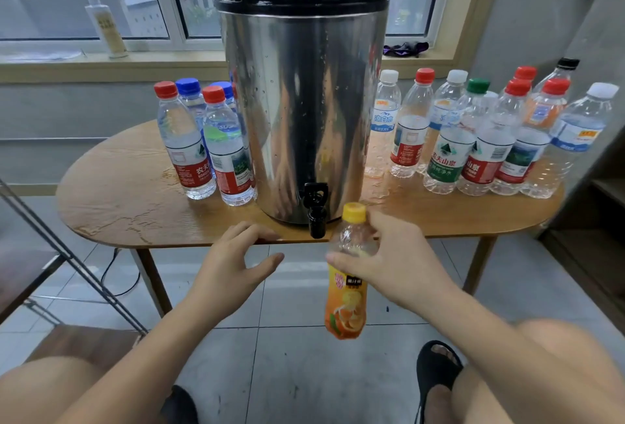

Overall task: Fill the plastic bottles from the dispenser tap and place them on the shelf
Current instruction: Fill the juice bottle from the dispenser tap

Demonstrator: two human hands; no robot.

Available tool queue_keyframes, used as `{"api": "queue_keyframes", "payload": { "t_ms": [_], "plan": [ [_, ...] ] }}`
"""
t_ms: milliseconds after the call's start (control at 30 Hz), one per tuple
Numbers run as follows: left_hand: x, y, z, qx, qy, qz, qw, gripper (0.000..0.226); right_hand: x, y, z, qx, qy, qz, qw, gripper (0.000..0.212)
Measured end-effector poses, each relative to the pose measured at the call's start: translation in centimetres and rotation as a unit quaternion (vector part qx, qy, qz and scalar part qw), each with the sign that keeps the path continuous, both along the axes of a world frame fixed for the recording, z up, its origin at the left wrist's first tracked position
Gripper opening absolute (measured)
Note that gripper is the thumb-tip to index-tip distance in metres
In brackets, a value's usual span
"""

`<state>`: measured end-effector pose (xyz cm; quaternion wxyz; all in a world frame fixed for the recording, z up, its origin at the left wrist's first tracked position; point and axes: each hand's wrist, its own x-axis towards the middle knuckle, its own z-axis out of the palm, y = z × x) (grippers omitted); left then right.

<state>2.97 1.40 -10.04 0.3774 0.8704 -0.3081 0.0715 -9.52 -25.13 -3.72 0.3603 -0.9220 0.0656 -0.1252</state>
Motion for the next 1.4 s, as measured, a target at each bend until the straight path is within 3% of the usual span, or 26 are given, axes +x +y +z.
{"api": "queue_keyframes", "payload": {
  "t_ms": [233, 367, 567, 767, 967, 1167, 1300, 1400],
  "plan": [
    [-2.4, -1.4, 0.3, -0.031, 0.067, -0.068, 0.995, 0.026, 0.5, 2.0, -6.1, -0.065, 0.06, 0.037, 0.995, 0.062],
    [-3.4, -2.0, 0.1, 0.016, 0.102, -0.13, 0.986, 0.038, 0.3, 2.9, -7.3, -0.109, 0.137, 0.114, 0.978, 0.062],
    [-3.0, -1.9, 0.2, 0.055, 0.122, -0.189, 0.973, 0.037, 0.3, 3.0, -8.5, -0.067, 0.126, 0.127, 0.982, 0.066],
    [-2.0, -1.5, 0.3, 0.031, 0.135, -0.147, 0.979, 0.027, 0.4, 2.7, -8.7, -0.002, 0.094, 0.12, 0.988, 0.079],
    [-2.3, -2.4, 0.0, 0.044, 0.066, -0.081, 0.994, 0.013, 0.3, 3.4, -8.7, -0.034, 0.051, 0.088, 0.994, 0.08],
    [-3.0, -3.1, -0.5, 0.177, -0.022, -0.028, 0.984, 0.052, 0.1, 4.1, -9.4, -0.093, 0.043, 0.099, 0.99, 0.078],
    [-2.5, -3.1, -0.4, 0.2, -0.009, -0.013, 0.98, 0.069, 0.2, 4.1, -9.3, -0.107, 0.045, 0.104, 0.988, 0.077],
    [-1.9, -2.3, 0.0, 0.11, 0.07, -0.08, 0.988, 0.047, 0.4, 3.6, -9.0, -0.082, 0.036, 0.087, 0.992, 0.075]
  ]
}}
